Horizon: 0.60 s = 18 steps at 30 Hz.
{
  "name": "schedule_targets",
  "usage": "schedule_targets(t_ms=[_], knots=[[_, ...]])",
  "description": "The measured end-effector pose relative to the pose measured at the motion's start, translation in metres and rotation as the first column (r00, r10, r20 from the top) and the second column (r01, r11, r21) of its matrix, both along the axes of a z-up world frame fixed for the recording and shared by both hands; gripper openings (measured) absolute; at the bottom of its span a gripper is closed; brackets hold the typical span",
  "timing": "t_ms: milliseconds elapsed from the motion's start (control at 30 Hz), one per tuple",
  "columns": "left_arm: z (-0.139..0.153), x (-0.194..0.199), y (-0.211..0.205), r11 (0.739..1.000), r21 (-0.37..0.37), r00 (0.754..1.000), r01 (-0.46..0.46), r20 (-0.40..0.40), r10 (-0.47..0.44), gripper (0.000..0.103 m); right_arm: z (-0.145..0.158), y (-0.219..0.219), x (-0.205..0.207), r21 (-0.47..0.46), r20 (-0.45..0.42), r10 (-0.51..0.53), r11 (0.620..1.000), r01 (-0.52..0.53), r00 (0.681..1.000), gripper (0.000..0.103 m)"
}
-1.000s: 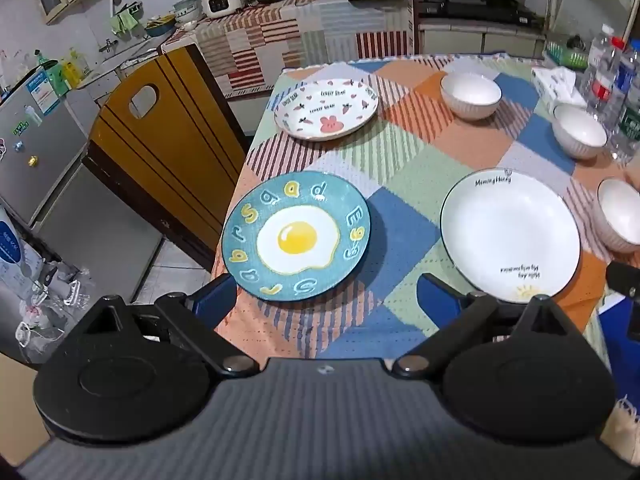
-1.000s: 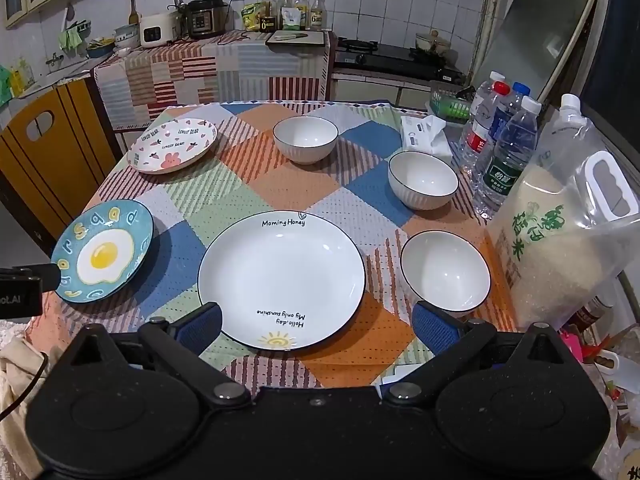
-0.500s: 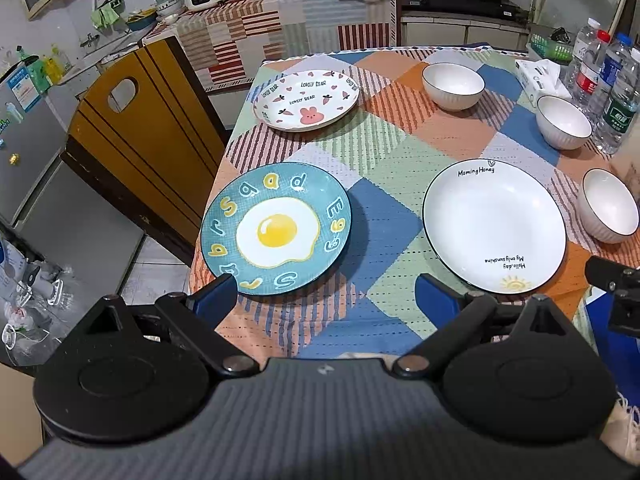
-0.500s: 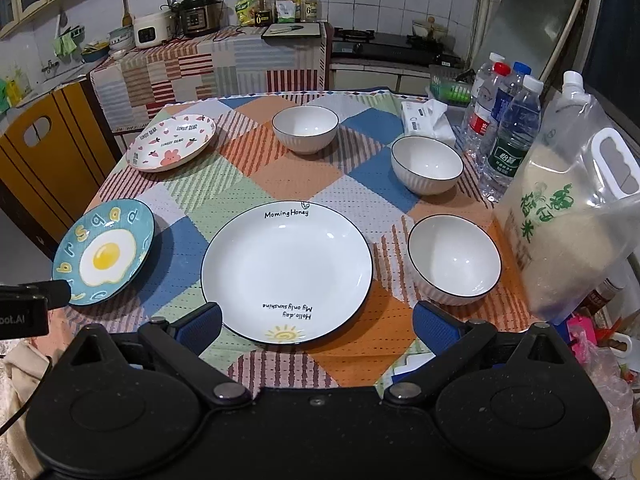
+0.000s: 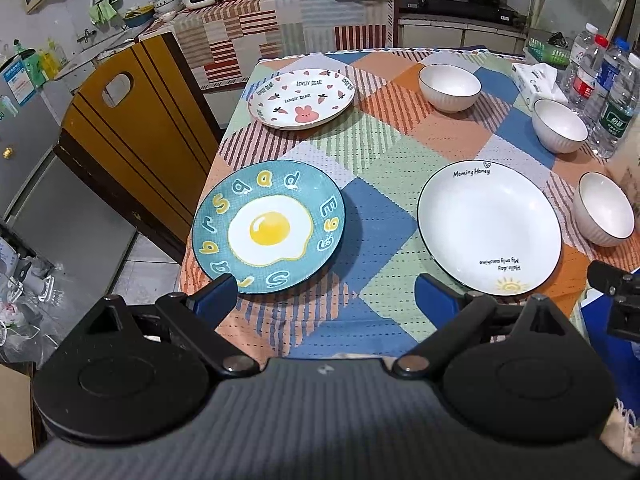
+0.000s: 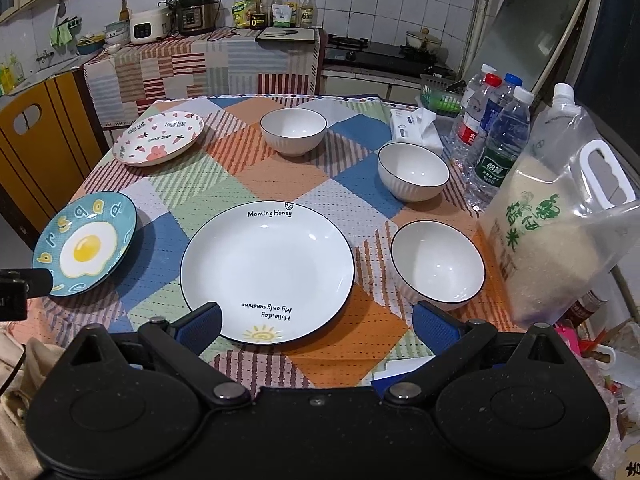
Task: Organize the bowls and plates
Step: 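Move both grippers toward the white MorningHoney plate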
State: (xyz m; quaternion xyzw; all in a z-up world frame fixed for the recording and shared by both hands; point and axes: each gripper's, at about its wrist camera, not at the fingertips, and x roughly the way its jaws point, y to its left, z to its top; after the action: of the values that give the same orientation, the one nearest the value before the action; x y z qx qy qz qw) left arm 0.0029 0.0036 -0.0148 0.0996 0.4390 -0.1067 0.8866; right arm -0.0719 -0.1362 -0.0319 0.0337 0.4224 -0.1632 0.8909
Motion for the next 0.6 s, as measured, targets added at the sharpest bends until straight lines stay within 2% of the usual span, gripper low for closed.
schedule_targets(t_ms=[600], knots=[[0.0033, -0.0065, 0.0021, 0.999, -0.05, 0.999, 0.008, 0.04, -0.006, 0.097, 0.0008, -0.0028, -0.0069, 0.0, 0.038, 0.0, 1.0, 0.0, 0.999, 0.103]])
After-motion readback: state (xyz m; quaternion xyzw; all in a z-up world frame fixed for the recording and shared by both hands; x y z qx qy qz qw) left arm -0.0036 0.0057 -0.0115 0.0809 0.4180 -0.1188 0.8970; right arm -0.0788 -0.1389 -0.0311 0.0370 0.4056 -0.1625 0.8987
